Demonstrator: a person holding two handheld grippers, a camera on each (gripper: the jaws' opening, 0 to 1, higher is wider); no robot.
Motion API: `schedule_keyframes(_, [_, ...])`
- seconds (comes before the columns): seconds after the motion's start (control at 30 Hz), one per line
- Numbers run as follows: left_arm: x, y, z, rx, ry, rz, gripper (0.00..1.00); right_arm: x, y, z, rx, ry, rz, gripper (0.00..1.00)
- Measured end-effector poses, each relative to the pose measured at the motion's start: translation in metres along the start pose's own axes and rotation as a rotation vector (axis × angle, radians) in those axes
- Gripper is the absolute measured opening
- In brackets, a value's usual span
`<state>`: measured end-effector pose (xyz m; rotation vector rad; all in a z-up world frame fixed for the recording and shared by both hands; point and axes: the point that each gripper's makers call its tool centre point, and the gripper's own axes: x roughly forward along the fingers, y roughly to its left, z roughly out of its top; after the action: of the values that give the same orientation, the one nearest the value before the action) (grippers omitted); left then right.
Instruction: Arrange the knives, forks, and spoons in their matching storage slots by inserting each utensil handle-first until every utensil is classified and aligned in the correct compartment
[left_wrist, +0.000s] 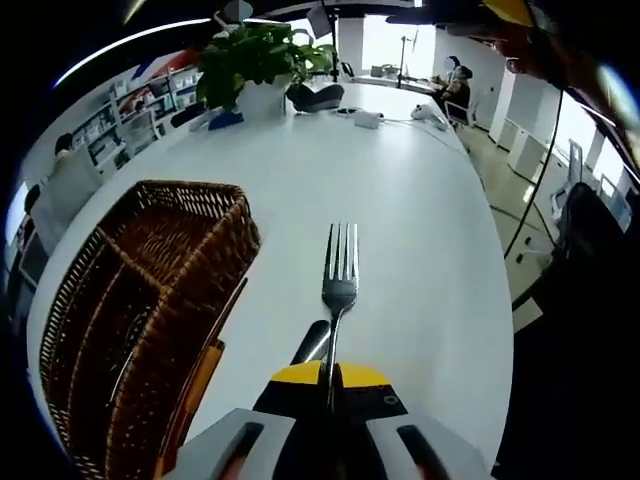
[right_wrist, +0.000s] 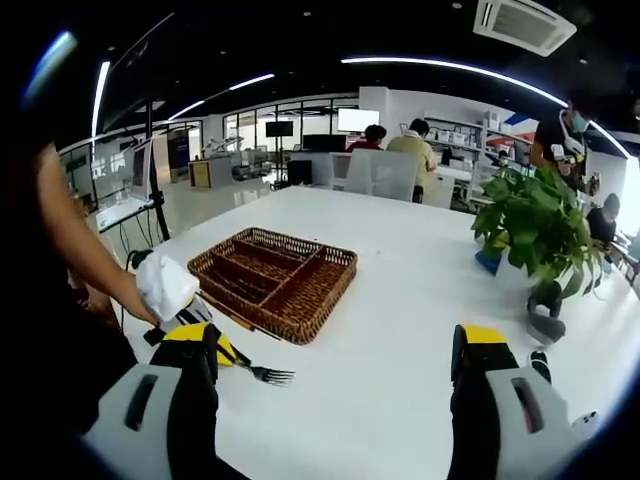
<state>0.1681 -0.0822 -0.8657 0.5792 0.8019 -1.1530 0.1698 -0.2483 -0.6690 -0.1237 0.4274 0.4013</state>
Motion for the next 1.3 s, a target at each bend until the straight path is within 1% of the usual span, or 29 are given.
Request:
schedule_keyframes(0.1, [-0.002, 0.003, 0.001, -0.002, -0.006, -0.004, 0.01, 0.0, 0.0, -0.001, -0.001, 0.002, 0.0, 0.99])
schedule_keyframes(0.17, [-0.003, 0.003, -0.001, -0.008, 0.001, -0.016, 0.01, 0.001, 0.0, -0.001, 0.0, 0.003, 0.002, 0.99])
schedule_keyframes(0.23, [-0.003, 0.003, -0.002, 0.003, 0.003, -0.021, 0.01, 0.002, 0.002, -0.002, -0.001, 0.003, 0.005, 0.99])
schedule_keyframes(0.43, [-0.01, 0.006, 0.003, 0.011, -0.025, -0.017, 0.0, 0.004, 0.005, -0.001, -0.006, 0.003, 0.013, 0.99])
schedule_keyframes(0.6, [-0.012, 0.006, -0.001, 0.005, -0.008, -0.025, 0.0, 0.005, 0.005, 0.0, -0.008, 0.003, 0.014, 0.99])
schedule_keyframes(0.73, [-0.018, 0.006, 0.002, 0.007, -0.005, -0.032, 0.0, 0.005, 0.005, 0.001, -0.012, 0.001, 0.015, 0.99])
schedule_keyframes(0.8, [-0.022, 0.005, 0.003, -0.036, -0.007, -0.047, 0.0, 0.006, 0.006, 0.002, -0.013, 0.0, 0.017, 0.99])
schedule_keyframes(1.03, [-0.032, 0.011, 0.006, -0.023, -0.003, -0.05, 0.0, 0.008, 0.009, 0.003, -0.021, 0.0, 0.029, 0.99])
schedule_keyframes(1.1, [-0.035, 0.011, 0.005, -0.009, 0.011, -0.059, 0.0, 0.009, 0.009, 0.003, -0.021, -0.001, 0.03, 0.99])
schedule_keyframes(1.2, [-0.039, 0.009, 0.0, 0.012, 0.043, -0.083, 0.0, 0.009, 0.009, 0.005, -0.023, -0.003, 0.032, 0.99])
schedule_keyframes(1.3, [-0.045, 0.01, -0.004, 0.023, 0.059, -0.088, 0.0, 0.01, 0.009, 0.006, -0.027, -0.004, 0.036, 0.99])
